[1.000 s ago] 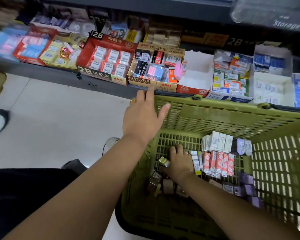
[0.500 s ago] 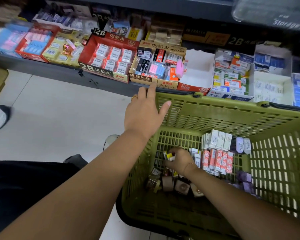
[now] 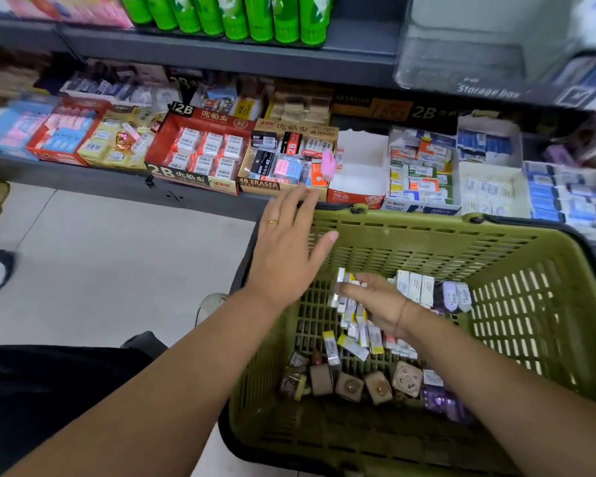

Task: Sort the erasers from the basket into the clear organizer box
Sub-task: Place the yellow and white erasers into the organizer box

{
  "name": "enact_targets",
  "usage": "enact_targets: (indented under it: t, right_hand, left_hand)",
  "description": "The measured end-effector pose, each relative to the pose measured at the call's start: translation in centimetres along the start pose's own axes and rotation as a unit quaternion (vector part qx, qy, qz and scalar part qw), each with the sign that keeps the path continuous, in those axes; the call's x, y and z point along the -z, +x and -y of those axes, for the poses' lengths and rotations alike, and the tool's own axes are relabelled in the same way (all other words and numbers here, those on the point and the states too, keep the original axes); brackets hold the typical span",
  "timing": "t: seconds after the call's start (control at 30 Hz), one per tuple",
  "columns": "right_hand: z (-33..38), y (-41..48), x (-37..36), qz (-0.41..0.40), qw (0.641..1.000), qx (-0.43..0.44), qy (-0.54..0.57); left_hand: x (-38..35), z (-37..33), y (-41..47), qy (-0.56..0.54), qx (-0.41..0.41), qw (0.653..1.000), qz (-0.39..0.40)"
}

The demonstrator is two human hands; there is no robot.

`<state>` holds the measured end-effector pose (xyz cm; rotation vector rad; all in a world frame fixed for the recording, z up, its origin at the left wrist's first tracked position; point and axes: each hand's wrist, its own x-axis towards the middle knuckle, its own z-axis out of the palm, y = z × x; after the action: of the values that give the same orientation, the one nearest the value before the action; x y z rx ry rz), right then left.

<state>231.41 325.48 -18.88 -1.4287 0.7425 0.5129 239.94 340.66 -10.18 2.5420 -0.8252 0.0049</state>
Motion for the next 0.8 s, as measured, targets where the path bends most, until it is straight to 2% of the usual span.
enact_targets:
  t: [0.03,0.07,0.13,0.2,0.3,0.33,0.37,0.47,0.57,0.7,0.8]
  right_hand:
    - [1.3,-1.0,0.6,0.004,1.000,0.017,0.011]
    - [2.9,-2.1,1.1,0.007,0.999,0.037,0.018]
    - [6.4,-4.8,2.6,0.012,0.995,0.090,0.033]
    - [9.9,-7.8,3.9,0.005,0.989,0.141,0.040]
    - [14.2,-12.0,5.3,-0.006,0.974,0.225,0.031]
    - [15.3,-13.3,5.6,-0.004,0.967,0.252,0.027]
    - [16.3,-14.6,5.9,-0.004,0.962,0.272,0.018]
    - [18.4,-18.0,6.9,-0.055,0.938,0.339,-0.053]
    - [19.2,-20.2,7.6,-0.151,0.890,0.402,-0.156]
    - [18.9,-21.4,8.1,-0.182,0.847,0.454,-0.208]
    - [18.8,-20.9,8.5,-0.221,0.821,0.466,-0.245]
  left_hand:
    - [0.2,-1.1,-0.2,-0.094,0.031,0.995,0.026]
    - [0.6,-2.4,-0.3,-0.196,0.090,0.975,0.061]
    - [2.1,-5.0,0.3,-0.362,0.216,0.899,0.121]
    - [3.8,-7.4,1.3,-0.467,0.288,0.817,0.178]
    - [5.8,-10.6,2.8,-0.641,0.283,0.651,0.293]
    - [6.6,-11.9,3.3,-0.679,0.265,0.608,0.316]
    - [7.4,-13.2,3.7,-0.699,0.256,0.582,0.327]
    - [9.2,-16.1,5.1,-0.724,0.248,0.556,0.323]
    - [10.5,-18.0,5.6,-0.752,0.232,0.520,0.331]
    - [11.0,-19.8,5.6,-0.763,0.223,0.514,0.321]
    - [10.7,-20.1,6.0,-0.770,0.228,0.497,0.328]
